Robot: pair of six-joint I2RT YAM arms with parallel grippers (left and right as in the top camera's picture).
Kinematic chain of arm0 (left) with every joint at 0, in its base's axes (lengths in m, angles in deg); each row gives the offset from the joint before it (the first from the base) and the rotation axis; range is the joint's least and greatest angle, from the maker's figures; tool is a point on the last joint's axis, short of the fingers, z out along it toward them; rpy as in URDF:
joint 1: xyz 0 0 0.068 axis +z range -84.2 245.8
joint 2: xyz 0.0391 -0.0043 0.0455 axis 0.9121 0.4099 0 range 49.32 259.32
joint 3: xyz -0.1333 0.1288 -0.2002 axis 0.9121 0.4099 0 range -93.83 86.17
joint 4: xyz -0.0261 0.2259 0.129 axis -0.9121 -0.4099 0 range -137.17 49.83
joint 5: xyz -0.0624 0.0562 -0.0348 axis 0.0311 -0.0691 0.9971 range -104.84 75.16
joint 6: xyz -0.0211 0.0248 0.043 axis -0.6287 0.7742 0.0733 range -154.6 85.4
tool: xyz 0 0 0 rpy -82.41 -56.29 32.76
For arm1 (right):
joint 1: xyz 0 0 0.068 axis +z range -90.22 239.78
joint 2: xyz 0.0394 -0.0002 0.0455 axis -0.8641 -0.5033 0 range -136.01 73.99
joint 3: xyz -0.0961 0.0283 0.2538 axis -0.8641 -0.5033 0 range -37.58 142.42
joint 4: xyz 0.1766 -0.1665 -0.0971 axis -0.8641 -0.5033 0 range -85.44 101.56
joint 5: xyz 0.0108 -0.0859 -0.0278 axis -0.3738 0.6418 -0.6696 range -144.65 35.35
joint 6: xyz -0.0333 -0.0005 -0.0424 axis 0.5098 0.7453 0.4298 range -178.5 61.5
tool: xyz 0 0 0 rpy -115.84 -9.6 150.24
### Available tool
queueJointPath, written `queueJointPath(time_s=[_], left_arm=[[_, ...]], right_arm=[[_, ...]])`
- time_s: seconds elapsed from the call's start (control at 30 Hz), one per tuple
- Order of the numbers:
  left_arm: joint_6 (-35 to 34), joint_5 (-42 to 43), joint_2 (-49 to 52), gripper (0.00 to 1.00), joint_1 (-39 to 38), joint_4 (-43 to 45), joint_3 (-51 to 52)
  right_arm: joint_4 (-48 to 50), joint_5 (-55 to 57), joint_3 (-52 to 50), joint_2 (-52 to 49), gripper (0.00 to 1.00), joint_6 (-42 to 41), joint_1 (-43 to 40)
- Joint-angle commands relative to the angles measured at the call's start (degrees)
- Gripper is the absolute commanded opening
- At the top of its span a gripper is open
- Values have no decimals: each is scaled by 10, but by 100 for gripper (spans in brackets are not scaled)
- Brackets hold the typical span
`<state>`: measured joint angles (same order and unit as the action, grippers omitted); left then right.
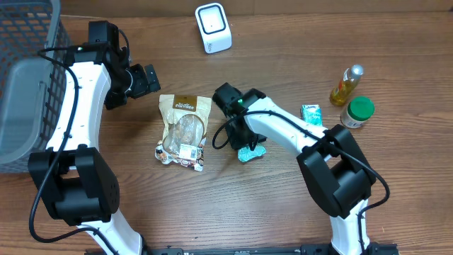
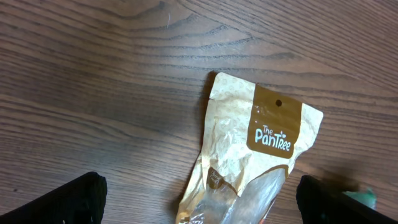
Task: Scan the item barcode
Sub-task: 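Lift the wipes pack and carry it right with the right gripper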
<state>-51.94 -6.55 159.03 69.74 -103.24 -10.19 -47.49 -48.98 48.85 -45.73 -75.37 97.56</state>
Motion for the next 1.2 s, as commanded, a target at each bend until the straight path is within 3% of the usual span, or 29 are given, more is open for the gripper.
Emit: queueJointPath(time_s=[0.0,0.2,0.33,0.43,0.7,1.17], left_arm=[[13,1,-8,99,-2,-1,-5],[13,1,-8,100,-2,-1,-5],[13,1,-8,100,-2,-1,-5],[13,1,-8,100,-2,-1,-5],[13,1,-8,100,-2,-1,-5],[13,1,-8,100,-2,-1,-5]], right_arm=[[-3,-89,45,78,45,49,-32],[-18,-359,48,148,45,130,-127],[-73,-646,48,158,46,267,-219],[-141,-757,47,158,47,385,-271],[-266,-822,48,158,51,525,-330],[-272,-932,48,158,51,536,-330]])
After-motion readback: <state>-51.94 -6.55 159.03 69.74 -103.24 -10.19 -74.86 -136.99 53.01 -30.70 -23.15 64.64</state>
